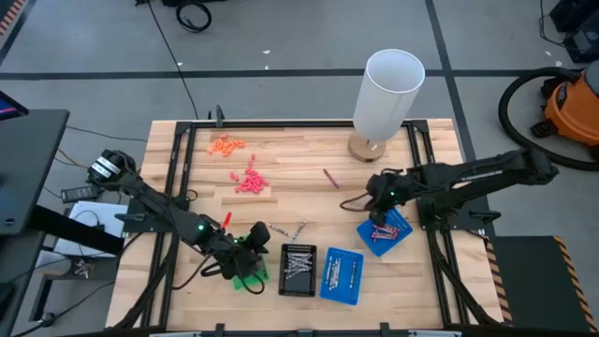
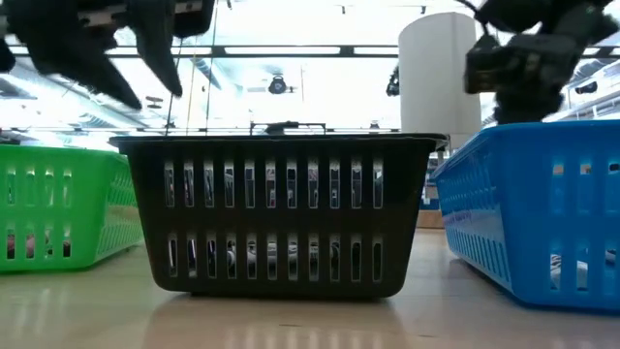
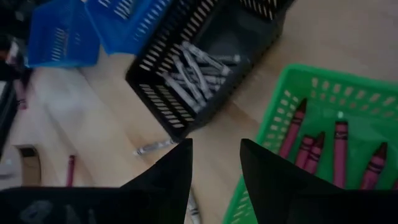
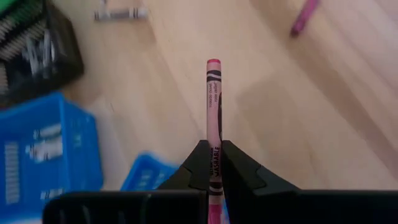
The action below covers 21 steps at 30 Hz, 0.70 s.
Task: Sort crayons
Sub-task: Put the pink crayon into the right blue basket
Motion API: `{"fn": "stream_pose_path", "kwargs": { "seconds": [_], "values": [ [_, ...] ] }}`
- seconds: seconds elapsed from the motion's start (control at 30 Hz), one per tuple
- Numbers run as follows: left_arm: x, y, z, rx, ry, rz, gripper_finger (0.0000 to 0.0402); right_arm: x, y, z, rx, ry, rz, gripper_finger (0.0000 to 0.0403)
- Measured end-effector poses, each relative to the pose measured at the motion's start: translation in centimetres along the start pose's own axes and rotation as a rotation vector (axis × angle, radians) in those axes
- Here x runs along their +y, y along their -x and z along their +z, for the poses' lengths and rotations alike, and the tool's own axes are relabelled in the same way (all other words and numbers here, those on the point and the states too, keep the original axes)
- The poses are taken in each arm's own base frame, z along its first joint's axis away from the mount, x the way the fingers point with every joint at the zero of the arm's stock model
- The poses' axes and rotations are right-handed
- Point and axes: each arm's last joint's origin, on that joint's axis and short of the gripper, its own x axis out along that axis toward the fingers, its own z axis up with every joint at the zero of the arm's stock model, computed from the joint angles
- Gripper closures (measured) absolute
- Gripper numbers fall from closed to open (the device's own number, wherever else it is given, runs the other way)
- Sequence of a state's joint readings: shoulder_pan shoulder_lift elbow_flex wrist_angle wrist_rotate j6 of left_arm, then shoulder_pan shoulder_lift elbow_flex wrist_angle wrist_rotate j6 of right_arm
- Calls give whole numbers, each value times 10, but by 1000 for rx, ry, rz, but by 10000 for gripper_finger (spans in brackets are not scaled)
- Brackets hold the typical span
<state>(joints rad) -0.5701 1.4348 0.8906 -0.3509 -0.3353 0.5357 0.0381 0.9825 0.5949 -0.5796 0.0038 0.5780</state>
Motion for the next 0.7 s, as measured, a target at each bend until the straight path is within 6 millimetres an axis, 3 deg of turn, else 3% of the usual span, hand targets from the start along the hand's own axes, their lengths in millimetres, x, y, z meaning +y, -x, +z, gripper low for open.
{"fn": "stream_pose_path", "kwargs": {
  "seconds": [0.2, 0.47, 0.7],
  "values": [
    [18, 10, -3, -91, 60, -12, 258, 15, 9, -14, 157, 84, -31, 373],
    [22, 14, 0, -170, 55, -37, 258, 32, 10, -28, 278, 288, 2, 373],
    [23, 15, 3, -218, 58, -48, 258, 38, 11, -34, 303, 258, 22, 355]
  ]
}}
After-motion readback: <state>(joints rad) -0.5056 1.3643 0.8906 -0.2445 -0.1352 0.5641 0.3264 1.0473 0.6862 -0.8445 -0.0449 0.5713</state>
